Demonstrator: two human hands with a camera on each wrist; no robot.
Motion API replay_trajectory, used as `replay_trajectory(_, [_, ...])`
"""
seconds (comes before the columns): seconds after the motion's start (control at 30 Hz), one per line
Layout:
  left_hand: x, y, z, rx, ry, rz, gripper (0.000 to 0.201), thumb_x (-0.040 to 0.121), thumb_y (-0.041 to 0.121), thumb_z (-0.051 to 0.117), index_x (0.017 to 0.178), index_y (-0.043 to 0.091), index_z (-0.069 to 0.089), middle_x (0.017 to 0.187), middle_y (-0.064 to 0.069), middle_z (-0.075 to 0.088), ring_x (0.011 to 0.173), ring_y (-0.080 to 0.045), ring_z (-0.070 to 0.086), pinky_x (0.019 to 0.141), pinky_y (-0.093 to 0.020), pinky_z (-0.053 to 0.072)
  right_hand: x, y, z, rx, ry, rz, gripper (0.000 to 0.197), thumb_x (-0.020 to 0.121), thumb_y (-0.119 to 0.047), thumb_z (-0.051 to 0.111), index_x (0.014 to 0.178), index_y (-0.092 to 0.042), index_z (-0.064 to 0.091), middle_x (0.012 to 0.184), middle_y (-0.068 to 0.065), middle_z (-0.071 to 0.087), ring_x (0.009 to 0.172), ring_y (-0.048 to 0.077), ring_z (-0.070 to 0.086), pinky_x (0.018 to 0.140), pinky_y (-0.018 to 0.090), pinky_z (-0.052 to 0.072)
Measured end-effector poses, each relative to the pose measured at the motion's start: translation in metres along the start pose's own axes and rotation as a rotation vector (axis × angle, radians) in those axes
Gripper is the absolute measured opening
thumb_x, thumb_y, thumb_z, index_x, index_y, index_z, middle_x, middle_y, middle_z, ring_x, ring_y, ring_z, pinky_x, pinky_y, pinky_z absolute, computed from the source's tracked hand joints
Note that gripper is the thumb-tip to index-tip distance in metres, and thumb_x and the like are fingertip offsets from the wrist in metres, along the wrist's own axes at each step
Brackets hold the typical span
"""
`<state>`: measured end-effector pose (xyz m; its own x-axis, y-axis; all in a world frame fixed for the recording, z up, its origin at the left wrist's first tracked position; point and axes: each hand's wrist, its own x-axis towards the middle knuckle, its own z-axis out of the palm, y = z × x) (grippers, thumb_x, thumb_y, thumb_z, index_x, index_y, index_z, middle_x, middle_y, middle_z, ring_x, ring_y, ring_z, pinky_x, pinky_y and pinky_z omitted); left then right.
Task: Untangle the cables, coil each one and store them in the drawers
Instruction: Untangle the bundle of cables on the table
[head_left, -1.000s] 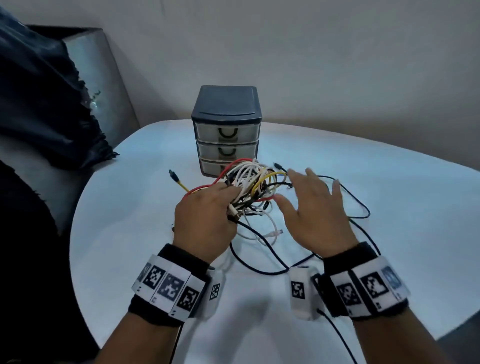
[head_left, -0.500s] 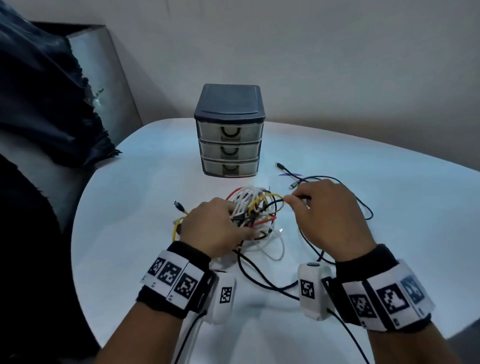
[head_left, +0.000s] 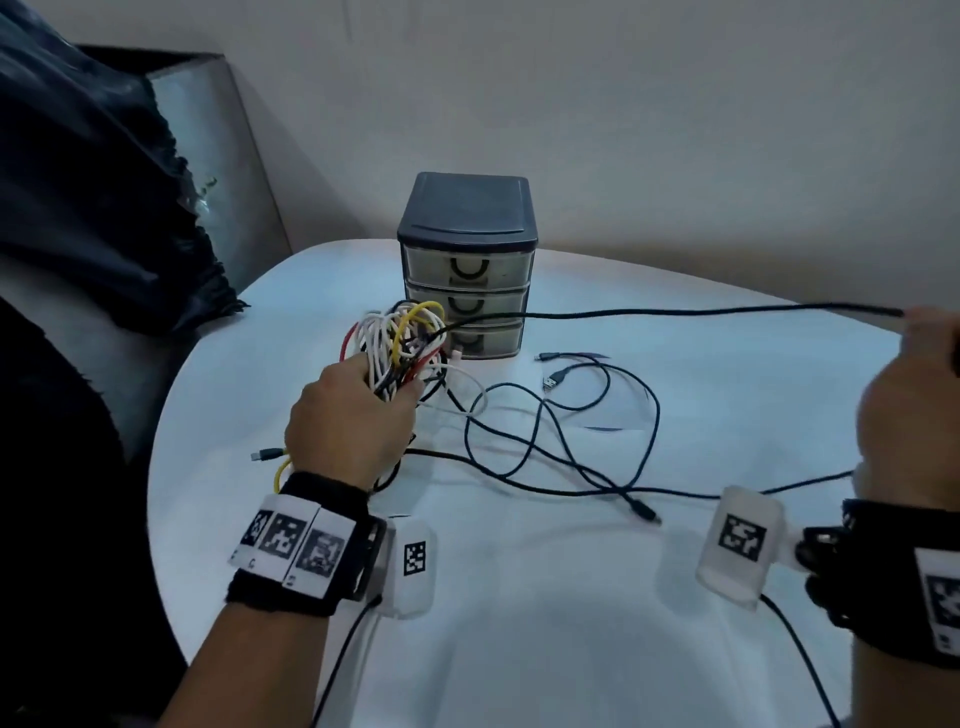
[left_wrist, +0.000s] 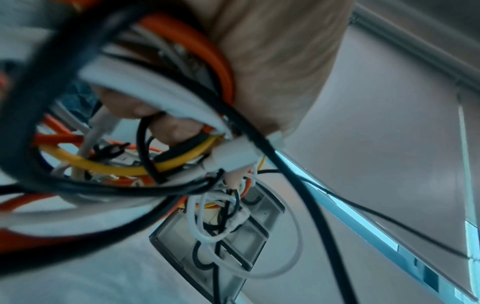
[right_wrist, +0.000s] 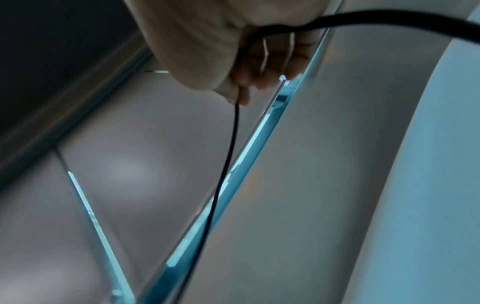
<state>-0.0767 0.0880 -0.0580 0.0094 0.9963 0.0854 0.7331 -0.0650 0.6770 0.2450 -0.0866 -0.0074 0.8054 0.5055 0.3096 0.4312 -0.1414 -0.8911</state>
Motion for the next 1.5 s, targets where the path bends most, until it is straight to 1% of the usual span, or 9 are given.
replay_trajectory(0.13, [-0.009,0.011,0.0,-0.009,0.022,0.103,0.024,0.082,0.05,0.069,0.084,0.026,0.066,0.071,0.008,0.064,0.075,-0.025,0.061,0.068,-0.033,0.051,-0.019,-0.002,0.037,-0.459,0.212,-0.103,0.056,0.085,-0.053,0.047,0.126,-0.015,0.056,0.128,0.01,0.059,0.125,0.035,0.05,0.104,0.045,0.035])
replay_trajectory(0.23, [-0.019,0.021,0.003,0.006,0.045,0.247,0.024,0.082,0.051,0.068,0.089,0.028,0.068,0.071,0.009,0.067,0.072,-0.023,0.061,0.066,-0.032,0.052,-0.054,-0.037,0.072,-0.38,-0.005,-0.48,0.038,0.092,-0.037,0.056,0.12,-0.013,0.066,0.122,0.009,0.067,0.116,0.031,0.059,0.106,0.051,0.039])
replay_trajectory(0.37, [-0.031,0.027,0.009,-0.055,0.082,0.442,0.031,0.08,0.057,0.065,0.094,0.029,0.07,0.076,0.005,0.071,0.071,-0.022,0.064,0.06,-0.036,0.054,-0.085,-0.05,0.109,-0.466,-0.371,-0.433,0.054,0.098,-0.055,0.04,0.142,-0.023,0.047,0.136,-0.003,0.059,0.128,0.018,0.052,0.12,0.049,0.017])
replay_trajectory(0.5, [-0.031,0.027,0.012,-0.083,0.103,0.568,0.035,0.081,0.06,0.059,0.088,0.027,0.07,0.07,0.005,0.066,0.064,-0.018,0.058,0.053,-0.036,0.049,-0.085,-0.056,0.112,-0.379,-0.381,-0.419,0.049,0.099,-0.052,0.043,0.142,-0.029,0.044,0.108,-0.007,0.068,0.098,0.016,0.065,0.09,0.041,0.051])
replay_trajectory(0.8, [-0.026,0.036,0.01,-0.14,0.044,0.457,0.025,0.082,0.052,0.07,0.097,0.032,0.069,0.074,0.007,0.071,0.071,-0.019,0.067,0.06,-0.036,0.055,-0.053,-0.084,0.082,-0.564,-0.388,-0.528,0.022,0.094,-0.045,0.058,0.087,-0.026,0.068,0.08,-0.009,0.073,0.08,0.021,0.068,0.074,0.038,0.053])
replay_trajectory(1.0, [-0.01,0.051,-0.009,-0.066,0.014,0.209,0.035,0.084,0.055,0.064,0.103,0.026,0.069,0.097,-0.004,0.073,0.091,-0.032,0.065,0.077,-0.037,0.054,-0.019,-0.139,0.003,-0.328,0.096,-0.588,0.033,0.092,-0.045,0.058,0.086,-0.014,0.07,0.07,0.002,0.068,0.068,0.027,0.065,0.07,0.038,0.053])
replay_trajectory(1.17, [-0.008,0.04,-0.036,-0.163,0.076,0.064,0.034,0.083,0.052,0.065,0.101,0.023,0.069,0.099,-0.005,0.072,0.092,-0.032,0.064,0.081,-0.037,0.053,0.046,-0.113,-0.056,-0.127,0.444,-0.254,0.042,0.084,-0.076,0.039,0.078,-0.036,0.052,0.078,-0.005,0.061,0.077,0.018,0.062,0.08,0.037,0.052])
replay_trajectory(1.27, [-0.006,0.037,-0.044,-0.237,0.103,0.075,0.03,0.082,0.049,0.067,0.094,0.022,0.07,0.09,-0.002,0.072,0.086,-0.028,0.065,0.078,-0.036,0.054,0.061,-0.085,-0.062,-0.169,0.371,-0.1,0.043,0.077,-0.073,0.047,0.063,-0.034,0.058,0.067,0.001,0.06,0.067,0.023,0.059,0.071,0.036,0.049])
replay_trajectory(1.5, [-0.009,0.061,-0.044,-0.482,0.128,0.147,0.023,0.084,0.043,0.071,0.095,0.024,0.072,0.085,0.007,0.073,0.083,-0.019,0.067,0.077,-0.032,0.054,-0.006,-0.085,0.007,-0.188,-0.02,-0.169,0.011,0.084,-0.035,0.066,0.087,-0.024,0.063,0.074,0.005,0.072,0.07,0.027,0.07,0.078,0.051,0.058])
